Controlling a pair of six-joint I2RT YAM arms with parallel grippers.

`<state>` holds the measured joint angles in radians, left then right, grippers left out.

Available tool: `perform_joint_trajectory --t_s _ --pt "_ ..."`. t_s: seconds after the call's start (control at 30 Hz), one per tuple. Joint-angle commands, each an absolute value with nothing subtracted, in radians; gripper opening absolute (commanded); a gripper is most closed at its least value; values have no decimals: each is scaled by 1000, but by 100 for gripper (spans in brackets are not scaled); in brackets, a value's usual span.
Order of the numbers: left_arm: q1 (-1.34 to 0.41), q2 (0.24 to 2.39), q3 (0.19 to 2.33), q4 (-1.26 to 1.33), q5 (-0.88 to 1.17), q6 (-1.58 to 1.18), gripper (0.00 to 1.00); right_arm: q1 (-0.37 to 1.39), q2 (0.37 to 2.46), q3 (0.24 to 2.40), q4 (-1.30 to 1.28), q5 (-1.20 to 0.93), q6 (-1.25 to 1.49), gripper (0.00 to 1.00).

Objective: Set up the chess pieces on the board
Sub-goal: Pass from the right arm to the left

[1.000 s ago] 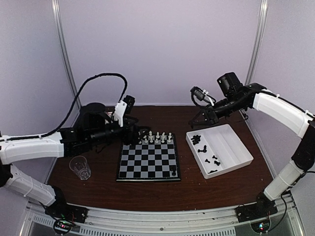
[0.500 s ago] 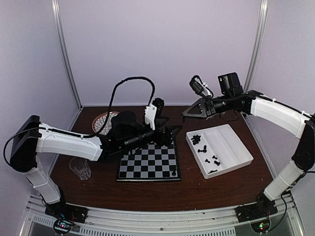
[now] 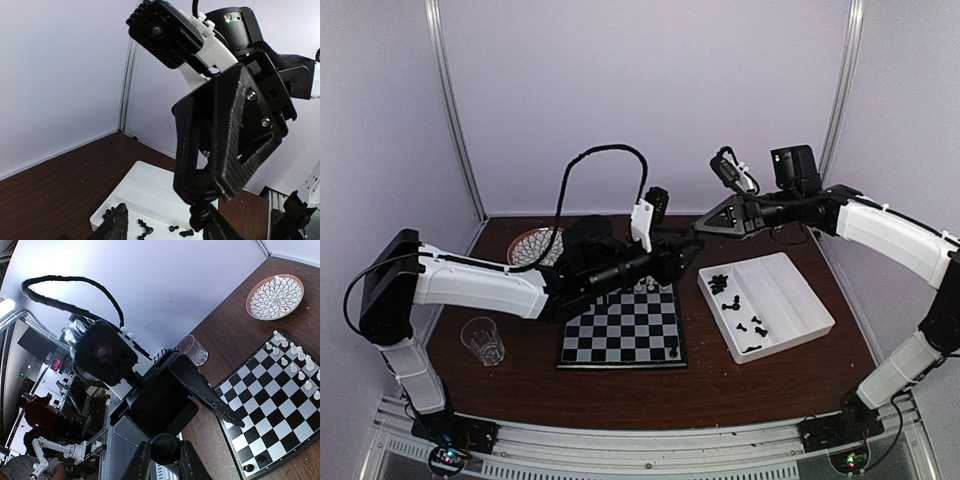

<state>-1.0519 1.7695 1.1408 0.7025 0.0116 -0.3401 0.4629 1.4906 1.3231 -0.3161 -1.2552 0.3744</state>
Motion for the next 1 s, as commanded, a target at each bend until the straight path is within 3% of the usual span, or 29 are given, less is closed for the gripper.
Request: perform_joint_trajectory --t_s 0.0,0.37,0.53,0.8,0.97 --pt "-1054 1778 1178 740 54 -339 48 457 1469 1309 -284 -1269 381 18" --pt "-1053 1783 1201 704 84 -337 18 456 1470 1303 -281 -1264 376 18" --pt "-1054 1772 1195 686 70 -338 10 453 1468 1304 -280 -1264 372 19" --pt "-1053 1679 1143 595 15 -291 2 429 1462 1268 -320 -1224 324 25" --pt "-1051 1607 1180 272 -70 -313 0 421 1453 1268 -355 -1243 285 36"
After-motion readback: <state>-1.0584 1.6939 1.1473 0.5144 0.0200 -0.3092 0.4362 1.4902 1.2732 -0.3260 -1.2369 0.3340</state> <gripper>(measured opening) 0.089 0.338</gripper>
